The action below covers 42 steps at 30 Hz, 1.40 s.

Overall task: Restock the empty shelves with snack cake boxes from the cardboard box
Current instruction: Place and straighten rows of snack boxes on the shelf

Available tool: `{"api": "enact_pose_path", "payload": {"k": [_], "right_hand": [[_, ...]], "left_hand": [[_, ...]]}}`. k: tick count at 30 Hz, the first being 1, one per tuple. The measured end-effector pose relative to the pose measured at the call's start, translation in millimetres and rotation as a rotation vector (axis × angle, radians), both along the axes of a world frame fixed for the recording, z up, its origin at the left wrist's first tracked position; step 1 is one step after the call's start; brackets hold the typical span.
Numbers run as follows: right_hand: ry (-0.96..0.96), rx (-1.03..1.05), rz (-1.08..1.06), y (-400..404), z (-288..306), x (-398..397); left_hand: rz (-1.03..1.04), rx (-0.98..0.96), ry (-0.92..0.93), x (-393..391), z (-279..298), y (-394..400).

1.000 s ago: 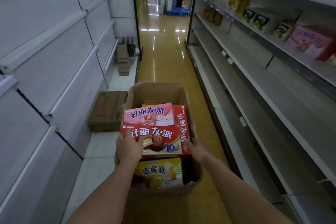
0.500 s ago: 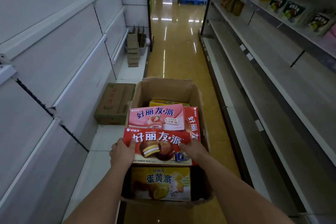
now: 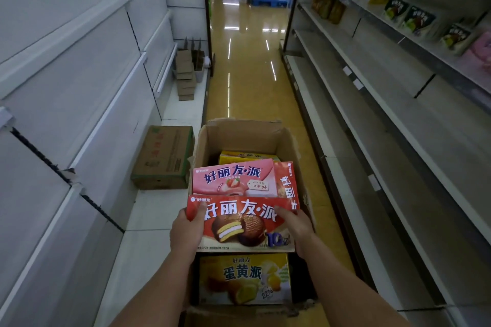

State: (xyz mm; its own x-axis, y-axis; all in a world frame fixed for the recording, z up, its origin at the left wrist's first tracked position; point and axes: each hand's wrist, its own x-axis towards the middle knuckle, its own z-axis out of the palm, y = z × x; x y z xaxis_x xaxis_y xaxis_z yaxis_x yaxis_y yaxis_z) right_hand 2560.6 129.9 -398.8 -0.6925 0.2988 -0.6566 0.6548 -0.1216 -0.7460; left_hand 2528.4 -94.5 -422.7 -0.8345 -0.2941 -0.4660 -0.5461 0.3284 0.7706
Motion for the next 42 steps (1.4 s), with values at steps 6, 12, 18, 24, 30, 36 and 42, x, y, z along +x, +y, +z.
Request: {"api": "enact_pose_path", "payload": {"k": [6,12,18,24,30,36,42], "right_hand": [[0.058,-0.133,0.062,1,35,10],[0.276,-0.070,-0.172,21,62,2],[0.362,-0.055,-0.243,55,112,11],[0.462,-0.039,-0.291,83,145,33],[0.450,-0.040,-0.309,87,153,54],[0.443,-0.015,-0.381,88,145,76],[0.447,0.006,-0.403,93,150,116]], "left_hand": [[-0.072,-0.002,0.148,-12,48,-1],[-0.020,0.074,0.217,-72,43,16],[-0.128,0.057,0.267,-37,145,58],[-0.232,0.198,0.318,-39,166,92],[-0.274,0.242,0.360,-31,171,104],[-0.349,0.300,0.367,-21,170,107],[-0.442,0.321,0.296,-6,171,130]]}}
